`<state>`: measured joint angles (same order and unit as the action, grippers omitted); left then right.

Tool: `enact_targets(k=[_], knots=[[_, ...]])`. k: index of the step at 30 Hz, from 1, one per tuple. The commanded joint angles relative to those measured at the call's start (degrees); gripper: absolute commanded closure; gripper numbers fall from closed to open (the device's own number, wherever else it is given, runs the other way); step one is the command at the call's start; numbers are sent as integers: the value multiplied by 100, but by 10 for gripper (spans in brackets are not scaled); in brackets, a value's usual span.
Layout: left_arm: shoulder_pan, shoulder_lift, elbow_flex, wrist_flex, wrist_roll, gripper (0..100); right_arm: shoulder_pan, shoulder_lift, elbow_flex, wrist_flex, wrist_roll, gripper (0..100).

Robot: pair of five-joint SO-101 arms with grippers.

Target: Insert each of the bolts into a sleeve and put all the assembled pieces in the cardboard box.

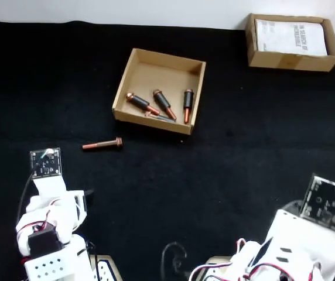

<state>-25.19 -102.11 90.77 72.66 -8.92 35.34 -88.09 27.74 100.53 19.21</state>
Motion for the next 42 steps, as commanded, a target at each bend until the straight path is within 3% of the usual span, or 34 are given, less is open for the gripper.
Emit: enact_targets(k=[1,6,12,21,29,33,42], knots=[[101,-110,-514,246,-325,698,673,-426,338,-57,62,992],[119,-110,-989,598,-888,698,1604,-1218,1147,-892,62,992],[119,277,-1780,791,-1749,698,2229,-1692,2290,-1789,185,992],[84,2818,-5508,1178,-3534,699,2774,-1701,3196,-2659,220,992],[119,6009,-8215,2813,-3578,698,2747,-1701,3301,-2651,193,992],[163,7398,-8673,2875,-3587,698,2747,-1701,3301,-2651,193,992],[2193,8866,-8769,2866,-3921,697,2738,-1701,3310,-2659,193,992]])
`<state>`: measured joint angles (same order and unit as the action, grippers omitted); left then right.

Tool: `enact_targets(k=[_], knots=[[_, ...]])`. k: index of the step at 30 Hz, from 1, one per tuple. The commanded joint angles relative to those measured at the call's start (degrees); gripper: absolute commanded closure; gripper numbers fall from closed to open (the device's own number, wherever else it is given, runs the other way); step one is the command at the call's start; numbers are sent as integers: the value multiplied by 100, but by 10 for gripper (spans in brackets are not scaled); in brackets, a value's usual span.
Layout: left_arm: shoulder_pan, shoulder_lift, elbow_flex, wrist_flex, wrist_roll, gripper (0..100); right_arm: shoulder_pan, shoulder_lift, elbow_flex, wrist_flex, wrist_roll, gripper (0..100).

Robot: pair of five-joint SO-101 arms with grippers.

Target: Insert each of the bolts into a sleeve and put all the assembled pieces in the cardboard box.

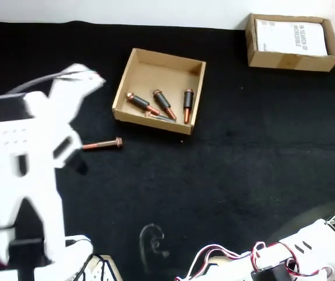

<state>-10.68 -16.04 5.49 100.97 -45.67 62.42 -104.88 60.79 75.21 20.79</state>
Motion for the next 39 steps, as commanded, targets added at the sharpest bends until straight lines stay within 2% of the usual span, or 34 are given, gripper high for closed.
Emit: enact_targets(k=[1,6,13,19,24,35,37,39], knots=[[971,426,-286,35,-369,698,31,-22,4,-127,35,992],[1499,1437,-884,26,-985,698,75,-22,365,-382,62,992],[1156,3336,-2571,26,-1714,698,75,-22,875,-927,255,992],[875,5138,-4119,26,-1749,698,4,-22,1332,-1508,273,992],[787,6158,-5051,26,-1749,698,-312,-22,1516,-1569,527,992],[760,7099,-5604,26,-1732,704,-752,-22,1358,-1587,536,992],[760,7178,-5604,26,-1723,771,-752,-22,1358,-1701,536,992],[760,7240,-5604,26,-1723,902,-752,-22,1358,-1798,536,992]])
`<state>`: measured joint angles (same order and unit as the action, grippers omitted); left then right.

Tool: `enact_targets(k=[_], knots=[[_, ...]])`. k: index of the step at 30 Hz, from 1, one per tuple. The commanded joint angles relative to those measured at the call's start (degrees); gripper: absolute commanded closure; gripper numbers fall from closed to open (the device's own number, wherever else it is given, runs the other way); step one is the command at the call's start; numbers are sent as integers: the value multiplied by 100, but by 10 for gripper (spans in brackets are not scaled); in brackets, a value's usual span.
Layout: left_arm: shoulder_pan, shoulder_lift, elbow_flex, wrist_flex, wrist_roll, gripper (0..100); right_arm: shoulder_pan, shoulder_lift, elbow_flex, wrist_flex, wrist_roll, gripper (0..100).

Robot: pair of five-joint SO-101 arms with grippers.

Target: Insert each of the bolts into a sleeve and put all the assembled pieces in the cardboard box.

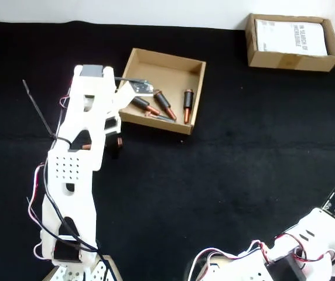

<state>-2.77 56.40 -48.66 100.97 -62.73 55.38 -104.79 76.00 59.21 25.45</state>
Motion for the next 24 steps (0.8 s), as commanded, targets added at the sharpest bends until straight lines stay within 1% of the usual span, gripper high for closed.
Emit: enact_targets(k=[1,2,3,4,6,7,9,12,15,17,20,22,24], knots=[[-22,22,-189,26,-18,979,-48,-31,-163,-224,70,992],[-13,66,-189,26,-18,996,-48,-31,-163,-233,70,992],[-13,110,-180,26,0,966,-48,-31,-171,-233,70,992],[-13,145,-171,35,18,967,-48,-31,-198,-233,70,992],[-13,163,-180,35,264,994,-48,-31,-163,-215,70,992],[-31,154,-180,53,440,992,-48,-22,-136,-215,79,992],[-4,127,-189,62,905,991,-57,-13,-127,-198,79,992],[101,-127,-171,70,2048,991,-154,-13,-119,-189,79,992],[101,-690,-189,70,3042,991,-497,-13,-119,-189,79,992],[110,-1235,-180,70,3402,991,-804,-13,-119,-189,53,992],[180,-2000,-154,62,3771,991,-1508,-13,-66,-145,-35,992],[268,-2378,-154,62,4158,991,-2053,-22,57,-127,-466,992],[330,-2615,-154,44,4642,991,-2633,-22,180,-136,-1143,992]])
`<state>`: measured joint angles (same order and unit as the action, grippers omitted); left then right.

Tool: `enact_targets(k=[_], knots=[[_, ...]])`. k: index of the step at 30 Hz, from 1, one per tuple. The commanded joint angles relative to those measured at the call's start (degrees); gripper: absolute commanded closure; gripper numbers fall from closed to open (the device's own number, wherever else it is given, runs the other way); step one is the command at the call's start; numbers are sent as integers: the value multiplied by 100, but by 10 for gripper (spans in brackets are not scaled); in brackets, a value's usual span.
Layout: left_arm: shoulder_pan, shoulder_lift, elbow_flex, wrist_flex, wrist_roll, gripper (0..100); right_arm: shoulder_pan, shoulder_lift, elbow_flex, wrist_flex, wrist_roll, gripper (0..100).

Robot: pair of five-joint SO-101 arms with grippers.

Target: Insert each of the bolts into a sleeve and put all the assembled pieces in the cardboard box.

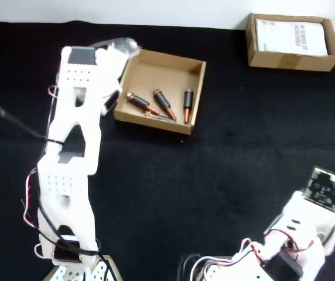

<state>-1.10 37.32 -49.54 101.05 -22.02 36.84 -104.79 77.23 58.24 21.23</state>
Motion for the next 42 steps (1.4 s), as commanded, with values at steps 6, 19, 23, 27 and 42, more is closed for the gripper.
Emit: enact_targets(k=[6,19,23,27,42], knots=[[330,-1314,-171,18,1354,991,-2554,-22,497,-646,-2840,992],[391,-2923,-989,-360,4070,990,-4567,-4,2097,-3670,-3279,992],[488,-3600,-1077,-299,3798,990,-5007,-4,2281,-3916,-3253,992],[690,-4303,-1059,-9,3244,990,-5314,4,2299,-3908,-3253,992],[1358,-8057,2404,-18,1881,990,-6343,-4,2598,-3908,-2813,992]])
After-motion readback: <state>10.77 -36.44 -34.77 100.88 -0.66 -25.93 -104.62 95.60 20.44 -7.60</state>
